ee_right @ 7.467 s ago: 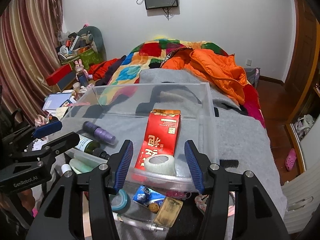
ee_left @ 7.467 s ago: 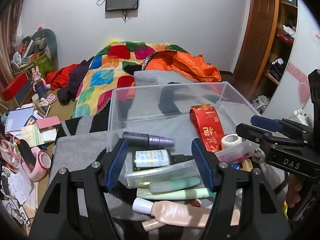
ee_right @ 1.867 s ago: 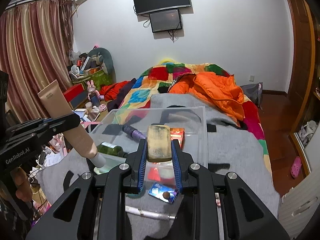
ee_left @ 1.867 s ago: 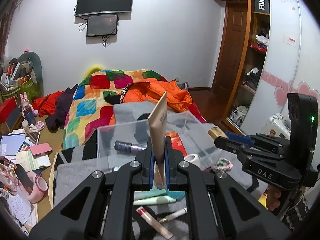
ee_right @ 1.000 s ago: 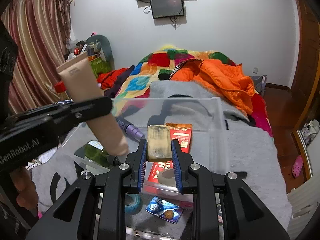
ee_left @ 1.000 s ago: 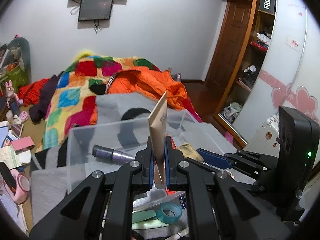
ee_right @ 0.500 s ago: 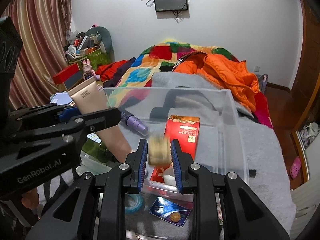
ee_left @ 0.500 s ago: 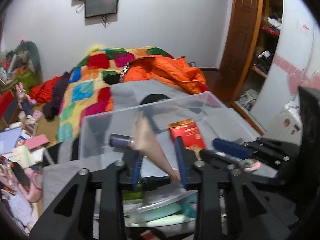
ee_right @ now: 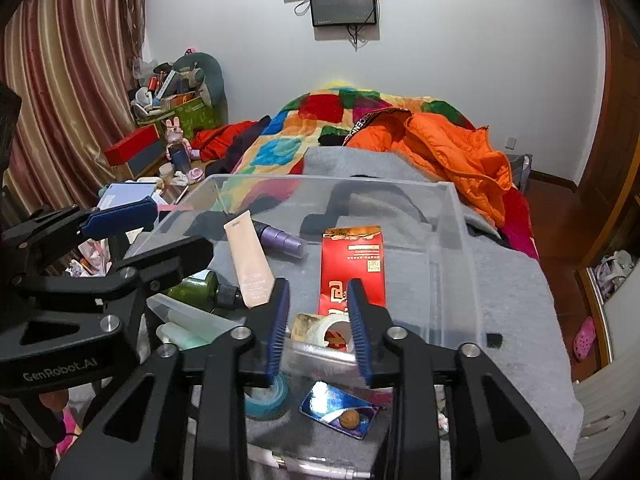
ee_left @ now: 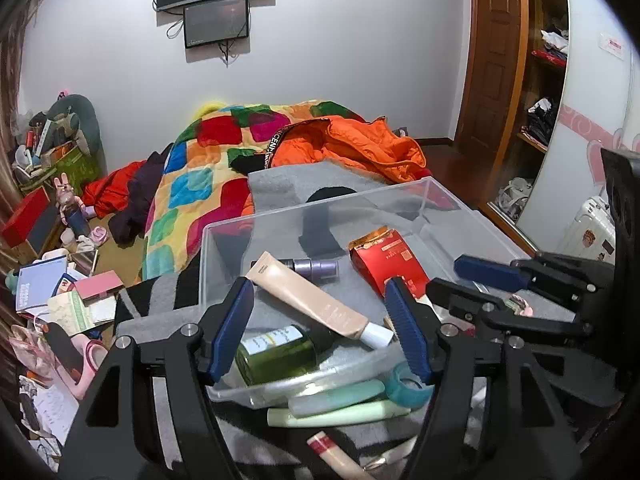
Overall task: Organize objects
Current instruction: 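Lower tube into box and open left tool while right releases soap bar, then withdraw both tools, moving left to red-capped beige tube and right to teal tape roll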
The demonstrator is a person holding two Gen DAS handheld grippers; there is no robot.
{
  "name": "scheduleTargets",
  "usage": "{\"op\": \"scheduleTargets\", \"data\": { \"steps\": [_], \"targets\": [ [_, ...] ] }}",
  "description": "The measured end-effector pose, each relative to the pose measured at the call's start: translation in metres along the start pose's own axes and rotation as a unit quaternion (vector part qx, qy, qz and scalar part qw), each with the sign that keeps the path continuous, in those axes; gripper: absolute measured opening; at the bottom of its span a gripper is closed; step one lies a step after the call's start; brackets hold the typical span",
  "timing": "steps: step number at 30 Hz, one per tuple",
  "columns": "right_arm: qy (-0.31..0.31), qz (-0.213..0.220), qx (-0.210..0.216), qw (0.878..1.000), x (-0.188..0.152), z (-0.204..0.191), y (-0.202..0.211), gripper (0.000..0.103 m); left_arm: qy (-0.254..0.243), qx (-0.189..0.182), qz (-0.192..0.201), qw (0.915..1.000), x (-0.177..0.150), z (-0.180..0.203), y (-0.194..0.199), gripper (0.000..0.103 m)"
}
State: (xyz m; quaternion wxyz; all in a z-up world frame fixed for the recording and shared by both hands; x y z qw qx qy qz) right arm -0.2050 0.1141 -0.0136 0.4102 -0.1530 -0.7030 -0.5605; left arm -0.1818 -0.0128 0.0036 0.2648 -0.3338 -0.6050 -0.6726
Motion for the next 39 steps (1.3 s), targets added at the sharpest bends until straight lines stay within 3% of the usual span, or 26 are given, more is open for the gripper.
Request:
{"op": "scheduleTargets", "data": {
  "steps": [3, 8, 14, 20, 28, 39],
  "targets": [
    [0.004, 0.008, -0.007, 1.0, -0.001, 0.001, 0.008, 0.035, -0.004, 0.003, 0.007, 1.0, -0.003, 0.002, 0.009, 0.074],
    [0.014, 0.026, -0.024, 0.999, -0.006, 0.003, 0.027, 0.053, -0.004, 0.012, 0.015, 0.9998, -0.008, 0.004, 0.021, 0.082],
    [0.016, 0.045, -0.038, 0.998, -0.013, 0.009, 0.048, 0.067, -0.004, 0.033, 0.025, 0.9992, -0.016, 0.006, 0.037, 0.089],
    [0.01, 0.042, -0.048, 0.998, -0.028, 0.022, 0.059, 0.068, 0.004, 0.033, 0.021, 0.9992, -0.03, 0.007, 0.047, 0.09],
    [-0.002, 0.015, -0.053, 0.998, -0.053, 0.037, 0.05, 0.068, 0.014, 0.033, -0.026, 0.999, -0.068, 0.008, 0.027, 0.09],
    [0.002, -0.016, -0.011, 1.0, -0.071, 0.016, 0.033, 0.068, 0.036, 0.028, -0.078, 0.9959, -0.109, 0.007, -0.004, 0.087]
  ]
}}
Point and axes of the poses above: each gripper's, at about its wrist camera, not at the fingertips, and y roughly against the way its jaws point, z to its right, x to its top, the point moved 3 cm from there along -y, roughly the way its jaws point, and after that the axes turned 4 degrees about -x, right-handed, at the moved point
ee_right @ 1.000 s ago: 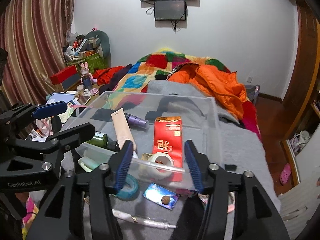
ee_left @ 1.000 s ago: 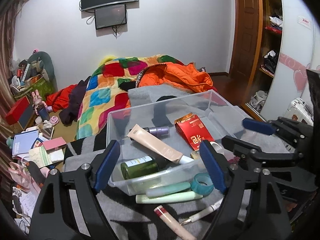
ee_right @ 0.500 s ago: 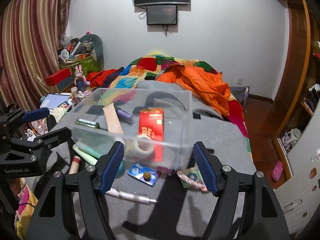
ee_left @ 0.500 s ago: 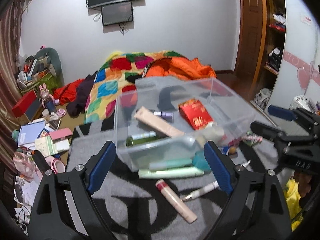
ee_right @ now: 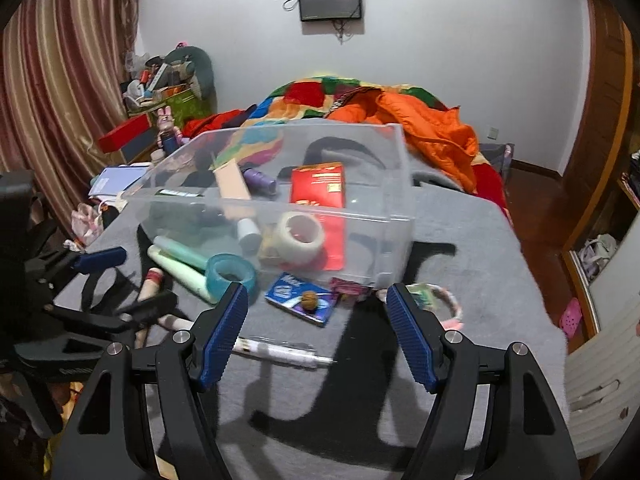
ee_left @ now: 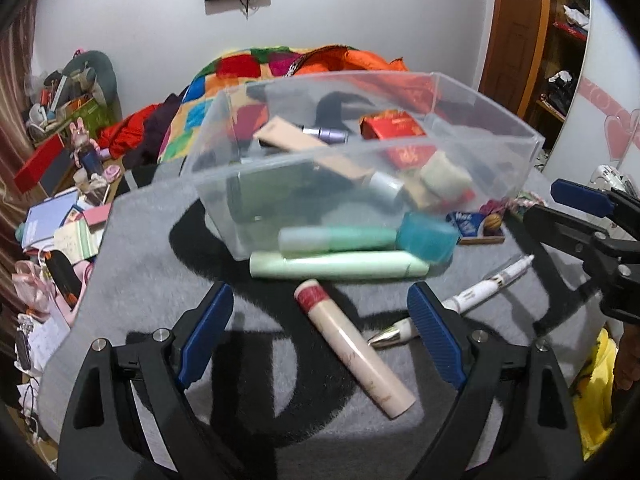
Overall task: Organize objects
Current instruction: 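Withdraw both tools, moving left to red-capped beige tube and right to teal tape roll, then grasp red-capped beige tube with left tool while right tool grasps teal tape roll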
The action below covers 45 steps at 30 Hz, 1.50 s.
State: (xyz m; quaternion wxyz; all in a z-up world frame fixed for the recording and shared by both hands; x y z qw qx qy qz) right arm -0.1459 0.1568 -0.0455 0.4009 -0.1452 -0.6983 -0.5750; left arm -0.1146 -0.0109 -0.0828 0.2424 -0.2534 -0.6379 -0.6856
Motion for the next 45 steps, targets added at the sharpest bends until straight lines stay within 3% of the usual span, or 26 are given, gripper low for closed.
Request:
{"op": "scheduleTargets", "data": {
  "steps": [4, 9, 15, 25, 27, 45],
  "targets": [
    [0.002, -0.012, 0.023, 1.0, 0.001, -0.011, -0.007, 0.068, 0.025, -0.029, -0.004, 0.9993, -0.006, -0.007, -0.002, 0.074],
    [0.001, -0.028, 0.053, 0.998, 0.005, -0.025, -0.02, 0.066, 0.035, -0.035, -0.005, 0.9988, -0.01, -0.014, 0.001, 0.044],
    [-0.003, -0.053, 0.065, 0.997, 0.011, -0.038, -0.041, 0.049, 0.033, -0.047, 0.005, 0.9983, -0.016, -0.024, 0.013, 0.028],
    [-0.02, -0.085, 0.088, 0.992, 0.009, -0.048, -0.066, 0.044, 0.026, -0.048, 0.015, 0.9984, -0.024, -0.024, 0.02, 0.022],
    [-0.026, -0.081, 0.089, 0.992, 0.01, -0.046, -0.065, 0.037, 0.026, -0.048, 0.016, 0.9984, -0.024, -0.024, 0.021, 0.018],
    [-0.017, -0.02, 0.066, 0.997, 0.014, -0.035, -0.021, 0.037, 0.022, -0.064, 0.064, 0.9957, 0.004, -0.013, 0.059, 0.014]
  ]
}}
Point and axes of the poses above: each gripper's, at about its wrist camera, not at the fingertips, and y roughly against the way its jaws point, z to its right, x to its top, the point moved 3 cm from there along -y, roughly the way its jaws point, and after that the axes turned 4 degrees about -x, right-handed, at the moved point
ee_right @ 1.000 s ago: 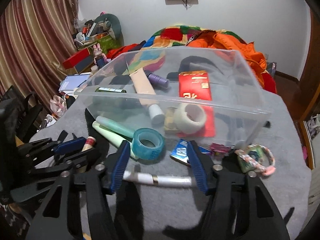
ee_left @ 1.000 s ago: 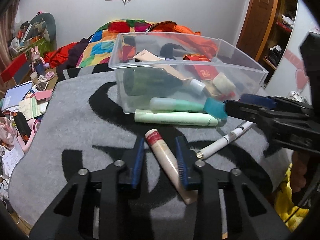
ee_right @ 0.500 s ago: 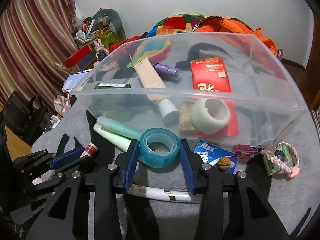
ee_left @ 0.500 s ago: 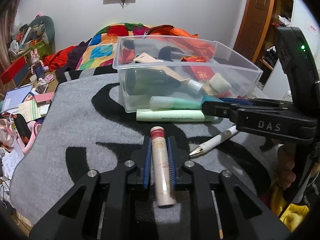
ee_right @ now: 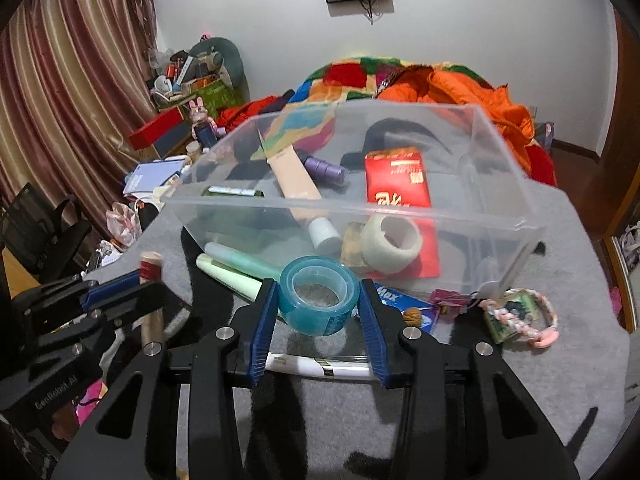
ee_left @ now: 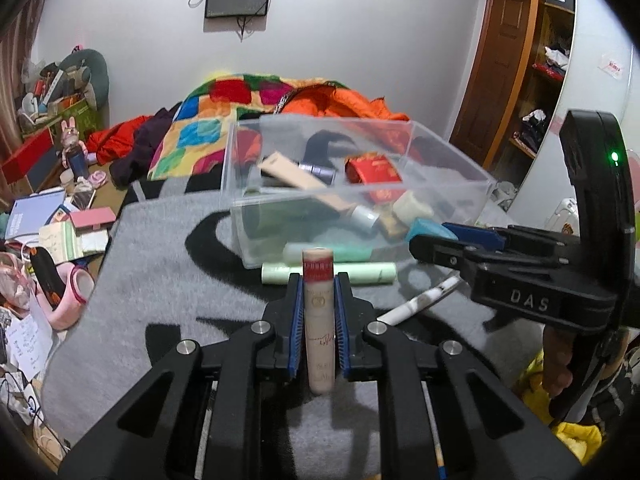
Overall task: Organize objects
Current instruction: 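Grasp red-capped beige tube with left tool while right tool grasps teal tape roll, then carry tube with left tool while right carries teal tape roll over box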
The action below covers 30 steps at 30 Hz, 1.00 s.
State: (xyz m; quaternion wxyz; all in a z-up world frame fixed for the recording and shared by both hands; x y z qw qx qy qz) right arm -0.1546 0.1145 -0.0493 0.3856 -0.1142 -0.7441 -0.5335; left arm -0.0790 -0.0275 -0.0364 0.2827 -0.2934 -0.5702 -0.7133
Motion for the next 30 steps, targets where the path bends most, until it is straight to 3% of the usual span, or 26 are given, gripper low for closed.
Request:
{"op": "scheduleTargets", "data": {
  "steps": [30],
  "targets": [
    [-0.013, 0.102, -0.02, 0.995, 0.047, 0.02, 0.06, 0.037, -0.007, -0.005, 0.082, 0.9966, 0.076, 0.016, 0.027, 0.014]
  ]
}}
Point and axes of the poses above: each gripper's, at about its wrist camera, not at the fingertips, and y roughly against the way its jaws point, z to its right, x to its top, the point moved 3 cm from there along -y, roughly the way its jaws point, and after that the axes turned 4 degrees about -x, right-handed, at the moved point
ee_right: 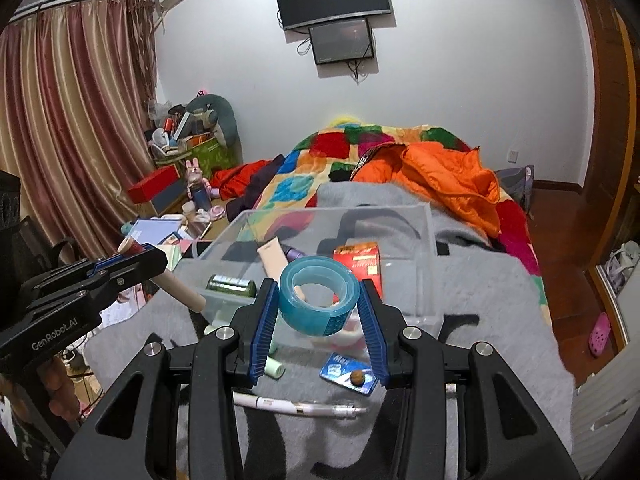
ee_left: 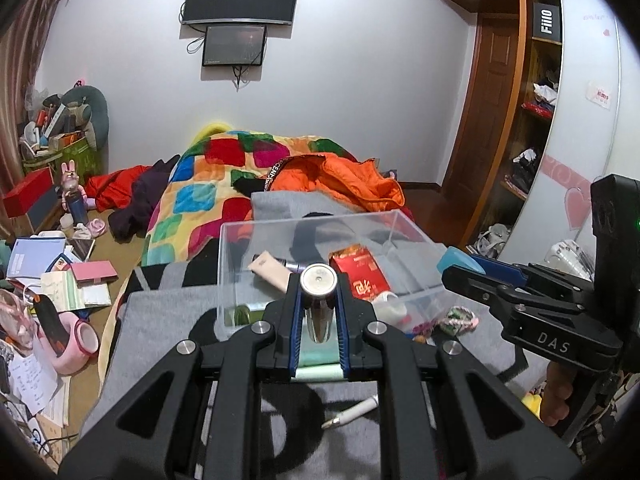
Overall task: Organize objects
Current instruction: 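Carry tube with left tool while right carries teal tape roll over box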
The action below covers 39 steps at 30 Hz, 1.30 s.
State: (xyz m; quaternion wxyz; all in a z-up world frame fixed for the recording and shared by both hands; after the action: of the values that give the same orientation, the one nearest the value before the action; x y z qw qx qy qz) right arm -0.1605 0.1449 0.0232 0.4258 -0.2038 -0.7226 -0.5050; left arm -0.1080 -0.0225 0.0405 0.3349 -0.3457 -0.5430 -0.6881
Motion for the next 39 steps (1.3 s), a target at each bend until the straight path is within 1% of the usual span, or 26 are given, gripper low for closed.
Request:
{"op": "scheduleTargets", "data": {
  "steps": [6, 12, 15, 18, 23, 27, 30, 34, 39],
  "targets": [
    [0.0, 0.008, -0.011, 1.0, 0.012, 0.005, -0.006, 0.037, 0.009, -0.003, 0.006, 0.9999, 0.016, -0.004, -0.01, 0.014],
    [-0.018, 0.0, -0.015, 1.0, 0.019, 0.015, -0.024, 0.037, 0.013, 0.011, 0.002, 0.9998, 0.023, -0.014, -0.026, 0.014],
    [-0.024, -0.009, -0.021, 0.999, 0.016, 0.021, -0.036, 0.037, 0.017, 0.022, -0.003, 0.9996, 0.02, -0.02, -0.035, 0.014],
    [-0.025, -0.02, -0.031, 0.999, 0.012, 0.025, -0.048, 0.037, 0.022, 0.022, -0.013, 0.9994, 0.016, -0.024, -0.046, 0.014],
    [-0.03, -0.042, -0.037, 0.998, 0.003, 0.031, -0.066, 0.037, 0.03, 0.01, -0.036, 0.9989, 0.007, -0.026, -0.065, 0.014],
    [-0.027, -0.055, -0.044, 0.997, -0.003, 0.037, -0.076, 0.037, 0.032, 0.011, -0.049, 0.9983, 0.003, -0.026, -0.079, 0.014],
    [-0.024, -0.054, -0.044, 0.997, -0.003, 0.037, -0.077, 0.037, 0.039, 0.0, -0.057, 0.9976, 0.0, -0.026, -0.087, 0.014],
    [-0.022, -0.06, -0.04, 0.997, -0.003, 0.034, -0.082, 0.037, 0.048, -0.025, -0.071, 0.996, -0.005, -0.023, -0.096, 0.014],
    [-0.005, -0.063, -0.047, 0.997, -0.006, 0.029, -0.085, 0.038, 0.037, -0.014, -0.079, 0.9961, -0.01, -0.021, -0.101, 0.015]
  ]
}}
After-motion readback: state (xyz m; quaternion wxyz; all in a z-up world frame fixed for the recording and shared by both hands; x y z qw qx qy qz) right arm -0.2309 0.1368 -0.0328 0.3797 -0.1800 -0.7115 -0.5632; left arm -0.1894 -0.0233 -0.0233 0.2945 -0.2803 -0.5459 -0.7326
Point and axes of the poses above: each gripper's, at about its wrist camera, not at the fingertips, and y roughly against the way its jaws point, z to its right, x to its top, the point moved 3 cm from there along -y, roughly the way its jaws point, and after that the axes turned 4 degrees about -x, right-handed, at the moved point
